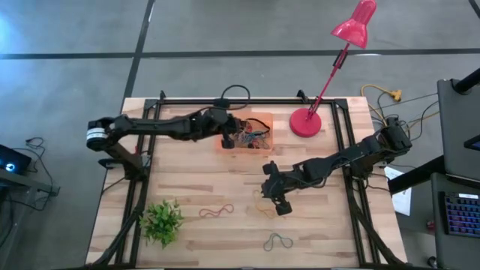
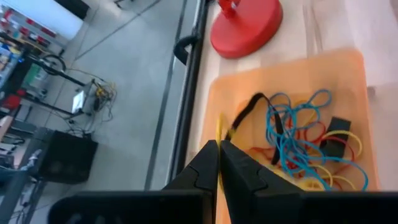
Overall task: Pick and place rubber bands into bin
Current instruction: Put the yellow rubber band into the orange bin
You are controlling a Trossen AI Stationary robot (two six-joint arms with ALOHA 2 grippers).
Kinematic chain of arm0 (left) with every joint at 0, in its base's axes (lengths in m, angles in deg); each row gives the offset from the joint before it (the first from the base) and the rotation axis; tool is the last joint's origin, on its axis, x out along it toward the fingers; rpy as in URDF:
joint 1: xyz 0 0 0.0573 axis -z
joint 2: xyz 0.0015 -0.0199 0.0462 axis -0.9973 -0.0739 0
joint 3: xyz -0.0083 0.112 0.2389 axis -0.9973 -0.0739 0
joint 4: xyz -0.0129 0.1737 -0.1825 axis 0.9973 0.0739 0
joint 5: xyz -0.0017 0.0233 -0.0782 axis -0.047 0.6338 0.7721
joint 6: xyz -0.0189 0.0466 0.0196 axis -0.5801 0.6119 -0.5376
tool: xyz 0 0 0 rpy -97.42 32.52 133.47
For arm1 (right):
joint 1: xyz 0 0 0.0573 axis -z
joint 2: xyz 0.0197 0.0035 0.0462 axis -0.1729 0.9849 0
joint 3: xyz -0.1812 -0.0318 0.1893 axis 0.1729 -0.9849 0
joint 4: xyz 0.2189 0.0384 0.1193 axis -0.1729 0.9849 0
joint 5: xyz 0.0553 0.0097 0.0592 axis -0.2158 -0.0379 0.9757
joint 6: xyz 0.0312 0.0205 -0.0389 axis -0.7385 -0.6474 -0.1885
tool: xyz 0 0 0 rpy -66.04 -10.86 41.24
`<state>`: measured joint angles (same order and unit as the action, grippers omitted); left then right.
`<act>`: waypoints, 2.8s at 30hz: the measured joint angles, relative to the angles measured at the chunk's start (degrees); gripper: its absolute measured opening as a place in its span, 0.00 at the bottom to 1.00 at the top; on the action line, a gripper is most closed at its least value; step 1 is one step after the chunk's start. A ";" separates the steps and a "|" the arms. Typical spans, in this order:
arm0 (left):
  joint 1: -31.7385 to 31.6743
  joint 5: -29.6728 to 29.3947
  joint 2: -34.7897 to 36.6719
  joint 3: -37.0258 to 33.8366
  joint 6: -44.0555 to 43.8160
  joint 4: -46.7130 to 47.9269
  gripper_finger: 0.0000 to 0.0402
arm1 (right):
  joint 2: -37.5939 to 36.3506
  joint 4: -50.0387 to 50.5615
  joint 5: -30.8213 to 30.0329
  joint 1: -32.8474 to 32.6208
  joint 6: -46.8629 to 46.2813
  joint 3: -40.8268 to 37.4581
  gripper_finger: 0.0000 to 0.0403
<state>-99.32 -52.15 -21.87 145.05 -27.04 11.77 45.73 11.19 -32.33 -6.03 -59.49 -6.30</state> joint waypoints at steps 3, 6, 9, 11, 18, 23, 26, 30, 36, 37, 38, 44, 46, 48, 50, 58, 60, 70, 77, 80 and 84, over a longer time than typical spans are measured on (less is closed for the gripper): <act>-0.07 0.02 -1.64 0.00 0.02 -0.02 0.00 | 0.00 0.04 0.00 0.02 0.01 -0.19 0.15; -0.20 0.18 -3.40 0.00 -1.19 -0.27 0.00 | 0.00 -0.01 0.00 0.02 0.02 -0.35 0.15; -0.35 0.20 -4.87 -0.02 -1.46 0.15 0.00 | 0.00 0.01 0.00 0.02 0.02 -0.43 0.15; -0.37 0.20 -5.70 -0.02 -1.44 0.09 0.02 | 0.00 -0.06 0.00 0.02 0.02 -0.45 0.15; -0.37 0.20 -6.42 -0.01 -1.47 0.04 0.19 | 0.00 -0.05 0.00 0.02 0.02 -0.54 0.15; -0.15 -0.17 -5.64 0.33 -2.22 0.83 0.30 | 0.12 -0.12 0.02 0.02 -0.97 -0.65 0.15; 1.00 -0.19 -3.50 0.31 -4.83 4.52 0.33 | 0.33 -0.11 0.04 0.02 -2.62 -1.14 0.15; 3.32 -0.14 -0.57 -0.03 -9.11 13.52 0.33 | 0.33 -5.03 0.04 0.02 -3.24 -3.49 0.16; 8.94 0.00 5.42 -1.62 -17.07 23.62 0.33 | 1.41 -20.20 0.09 0.13 -1.56 -8.91 0.19; 10.09 -0.02 6.45 -2.34 -18.06 23.67 0.33 | 1.86 -21.49 0.07 0.14 -1.14 -9.27 0.20; 11.10 -0.02 7.88 -3.36 -18.73 23.50 0.33 | 2.21 -22.62 0.05 0.15 -0.66 -9.31 0.21; 15.52 -0.19 15.85 -9.91 -24.19 20.43 0.33 | 3.80 -25.16 0.14 1.06 -1.66 -9.31 0.31; 16.30 -0.76 18.64 -12.89 -25.51 16.55 0.33 | 4.57 -26.98 0.19 1.37 -2.42 -9.31 0.35; 16.68 -1.39 21.15 -16.19 -25.64 12.06 0.34 | 5.67 -28.47 0.42 1.56 -3.22 -9.09 0.38; 16.85 -1.42 23.48 -19.60 -25.72 7.40 0.34 | 7.05 -28.24 0.63 1.62 -4.01 -9.04 0.41; 17.07 -1.39 31.14 -28.47 -27.04 -0.17 0.34 | 11.73 -28.48 0.52 1.67 -5.01 -8.20 0.49; 17.07 -1.45 32.42 -29.16 -27.06 0.00 0.34 | 12.26 -28.58 0.18 1.99 -5.01 -8.06 0.50; 17.11 -1.41 36.04 -30.25 -27.02 -0.51 0.34 | 16.38 -28.25 1.57 4.58 -8.45 -6.17 0.54; 17.11 -1.40 35.44 -30.47 -26.96 -0.73 0.34 | 18.09 -27.06 4.74 4.70 -11.09 -5.27 0.56; 17.11 -1.38 35.40 -30.45 -26.78 -0.43 0.34 | 18.35 -24.39 5.86 4.70 -12.98 -5.02 0.56; 17.09 -1.38 35.37 -30.45 -26.77 -0.67 0.34 | 17.92 -22.96 9.46 4.68 -15.07 -5.11 0.56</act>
<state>-82.23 -53.53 13.50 114.60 -53.81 11.10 63.65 -11.77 -22.87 -1.36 -74.56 -11.41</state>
